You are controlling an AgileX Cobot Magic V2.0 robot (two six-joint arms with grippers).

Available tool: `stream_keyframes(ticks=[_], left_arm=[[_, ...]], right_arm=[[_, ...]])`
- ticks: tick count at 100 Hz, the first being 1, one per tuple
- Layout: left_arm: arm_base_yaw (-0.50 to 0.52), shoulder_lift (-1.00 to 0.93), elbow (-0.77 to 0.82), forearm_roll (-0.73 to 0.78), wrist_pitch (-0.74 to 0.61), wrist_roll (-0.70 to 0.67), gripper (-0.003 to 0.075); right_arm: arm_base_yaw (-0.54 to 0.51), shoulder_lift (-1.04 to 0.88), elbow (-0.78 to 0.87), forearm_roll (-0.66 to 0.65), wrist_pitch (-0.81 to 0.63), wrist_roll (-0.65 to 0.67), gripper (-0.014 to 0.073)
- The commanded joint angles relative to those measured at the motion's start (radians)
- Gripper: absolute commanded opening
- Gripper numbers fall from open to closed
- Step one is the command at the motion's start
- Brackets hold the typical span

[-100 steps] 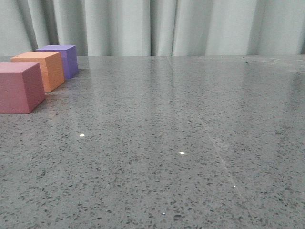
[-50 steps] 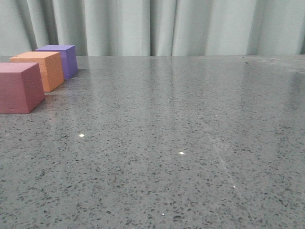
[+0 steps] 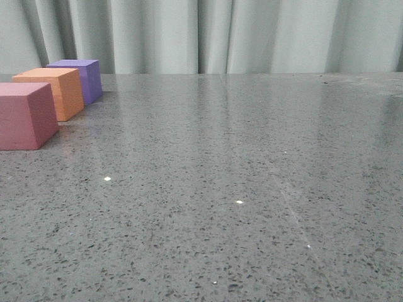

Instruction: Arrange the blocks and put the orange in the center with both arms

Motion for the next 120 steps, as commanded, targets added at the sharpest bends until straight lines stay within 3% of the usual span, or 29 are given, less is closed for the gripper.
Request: stream_keyframes(ticks=[1, 120], left_arm=[[0.002, -0.033, 0.018, -0.021, -0.105, -0.003, -0.0019], [0.0, -0.033, 0.02, -0.027, -0.103, -0.003, -0.0019]], right_arm=[[-0.002, 0.006, -0.026, -0.022, -0.082, -0.008, -0.012], [-0.002, 0.006, -0.024, -0.023, -0.09, -0.008, -0.012]])
